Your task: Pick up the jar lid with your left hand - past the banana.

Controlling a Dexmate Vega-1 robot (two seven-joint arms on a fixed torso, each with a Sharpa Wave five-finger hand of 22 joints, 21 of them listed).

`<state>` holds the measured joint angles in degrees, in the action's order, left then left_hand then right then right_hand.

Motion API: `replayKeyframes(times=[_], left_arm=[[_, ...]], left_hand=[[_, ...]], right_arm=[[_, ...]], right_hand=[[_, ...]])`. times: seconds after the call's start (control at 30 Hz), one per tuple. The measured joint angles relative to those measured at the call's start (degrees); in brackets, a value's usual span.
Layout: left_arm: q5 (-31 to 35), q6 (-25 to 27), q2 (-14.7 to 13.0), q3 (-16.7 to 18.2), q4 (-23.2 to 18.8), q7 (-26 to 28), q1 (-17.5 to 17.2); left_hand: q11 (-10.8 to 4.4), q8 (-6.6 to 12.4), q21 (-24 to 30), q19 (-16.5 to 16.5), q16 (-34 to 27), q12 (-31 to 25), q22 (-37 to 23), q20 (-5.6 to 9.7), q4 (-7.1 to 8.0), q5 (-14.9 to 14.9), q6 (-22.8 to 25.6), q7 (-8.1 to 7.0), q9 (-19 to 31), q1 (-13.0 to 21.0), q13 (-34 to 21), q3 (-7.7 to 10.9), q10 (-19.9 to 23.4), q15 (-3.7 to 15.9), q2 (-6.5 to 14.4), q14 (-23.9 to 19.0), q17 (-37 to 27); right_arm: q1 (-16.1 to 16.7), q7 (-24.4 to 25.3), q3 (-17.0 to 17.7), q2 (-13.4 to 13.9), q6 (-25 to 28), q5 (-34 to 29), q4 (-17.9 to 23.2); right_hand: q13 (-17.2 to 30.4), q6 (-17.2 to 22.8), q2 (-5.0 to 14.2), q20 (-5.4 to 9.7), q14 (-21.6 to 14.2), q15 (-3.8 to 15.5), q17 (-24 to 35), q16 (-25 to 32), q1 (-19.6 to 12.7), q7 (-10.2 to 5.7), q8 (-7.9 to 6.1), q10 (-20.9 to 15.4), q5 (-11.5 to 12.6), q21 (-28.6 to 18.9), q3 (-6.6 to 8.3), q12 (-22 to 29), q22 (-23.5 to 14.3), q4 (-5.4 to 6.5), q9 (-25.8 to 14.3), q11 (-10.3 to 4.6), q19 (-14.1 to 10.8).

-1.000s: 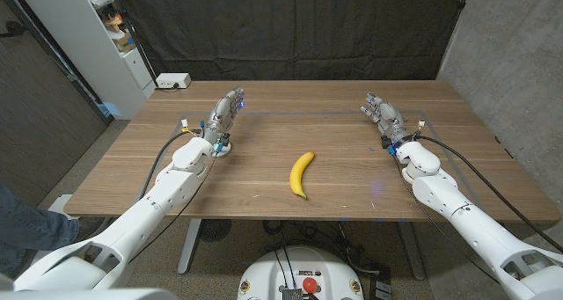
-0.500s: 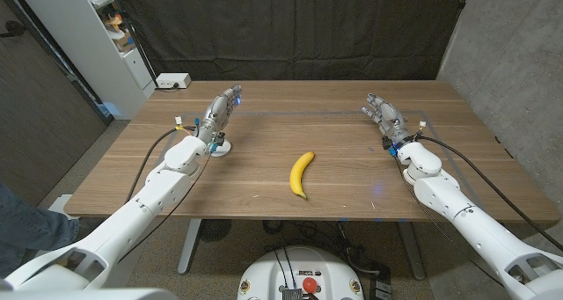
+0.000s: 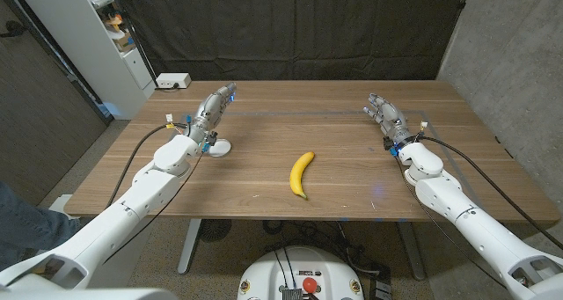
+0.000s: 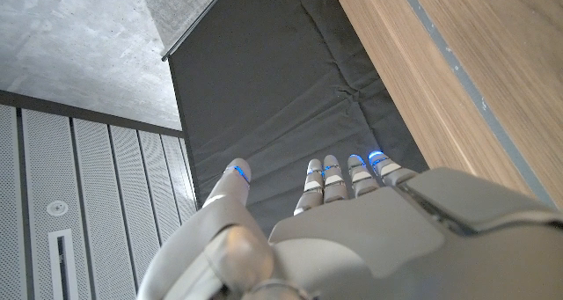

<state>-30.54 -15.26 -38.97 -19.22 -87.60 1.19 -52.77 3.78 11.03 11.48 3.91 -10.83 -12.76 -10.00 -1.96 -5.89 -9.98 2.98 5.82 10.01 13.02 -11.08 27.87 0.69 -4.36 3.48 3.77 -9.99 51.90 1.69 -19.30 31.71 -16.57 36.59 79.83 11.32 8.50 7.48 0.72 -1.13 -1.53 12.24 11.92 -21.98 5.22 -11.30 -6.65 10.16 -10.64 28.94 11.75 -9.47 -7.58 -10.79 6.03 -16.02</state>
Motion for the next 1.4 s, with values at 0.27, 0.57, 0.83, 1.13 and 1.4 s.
replayKeyframes(times=[0.27,0.57,0.83,1.13,1.4], left_arm=[[1.86,0.73,-1.84,0.78,-2.23,1.38,-1.19],[3.91,1.20,-4.61,2.36,-5.81,3.02,-3.44],[4.63,1.21,-5.89,3.64,-7.34,3.79,-5.03],[5.61,1.21,-7.62,5.64,-9.38,5.00,-7.30],[9.23,0.91,-8.72,7.23,-10.47,7.94,-9.08]], left_hand=[[0.28,0.00,0.00,-0.32,0.00,0.00,0.00,-0.31,-0.56,0.00,0.43,-0.01,0.00,0.95,0.00,0.37,0.29,-0.35,0.11,-0.35,0.00],[0.05,0.22,0.00,-0.31,0.00,0.00,0.00,-0.31,-1.17,0.00,0.61,0.00,0.00,1.50,0.01,0.72,0.62,-0.03,0.01,-0.66,0.00],[0.01,0.22,0.00,-0.51,0.00,0.00,0.00,-0.50,-1.57,0.00,0.92,-0.31,0.00,2.03,-0.26,0.65,0.82,-0.03,0.08,-0.66,-0.29],[-0.30,0.22,0.00,-0.71,0.00,0.00,0.01,-0.71,-2.03,0.00,0.92,-0.31,0.28,2.94,-0.26,1.12,1.13,0.27,0.08,-0.96,-0.29],[-0.61,0.22,0.00,-0.71,0.00,-0.43,-0.28,-0.70,-2.75,0.00,1.33,-0.72,0.27,3.70,-0.26,1.35,1.44,0.40,0.15,-1.66,-0.28]], right_arm=[[0.42,0.44,0.27,0.28,-0.20,-0.12,0.51],[0.69,0.63,0.56,0.64,-0.25,-0.20,1.11],[0.73,0.67,0.63,0.76,-0.39,-0.34,1.24],[0.51,0.47,0.64,0.58,-0.80,-0.35,0.95],[-0.55,0.34,0.13,-0.39,-1.13,-0.59,-0.46]], right_hand=[[0.00,0.00,0.00,0.00,0.00,0.00,0.16,0.00,0.00,0.00,0.00,0.00,0.00,0.00,0.00,0.00,0.00,0.00,0.00,0.00,0.00],[0.00,0.00,0.00,0.00,0.00,0.00,0.16,0.00,0.00,0.00,0.00,0.00,0.00,0.00,0.00,0.00,0.00,0.00,0.00,0.00,0.00],[-0.01,0.00,0.00,0.00,0.00,0.00,0.15,0.00,0.00,0.00,0.00,0.00,0.00,0.00,0.00,0.00,0.00,0.00,0.00,0.00,0.00],[-0.01,0.00,0.00,0.00,0.00,0.00,0.15,0.00,0.00,0.00,0.00,0.00,0.00,0.00,0.00,0.00,0.00,0.00,0.01,0.00,0.00],[-0.01,-0.01,0.00,0.00,0.00,0.00,0.15,0.00,0.00,0.00,0.00,0.00,0.00,0.00,0.00,0.00,0.00,0.00,0.00,0.00,0.00]])
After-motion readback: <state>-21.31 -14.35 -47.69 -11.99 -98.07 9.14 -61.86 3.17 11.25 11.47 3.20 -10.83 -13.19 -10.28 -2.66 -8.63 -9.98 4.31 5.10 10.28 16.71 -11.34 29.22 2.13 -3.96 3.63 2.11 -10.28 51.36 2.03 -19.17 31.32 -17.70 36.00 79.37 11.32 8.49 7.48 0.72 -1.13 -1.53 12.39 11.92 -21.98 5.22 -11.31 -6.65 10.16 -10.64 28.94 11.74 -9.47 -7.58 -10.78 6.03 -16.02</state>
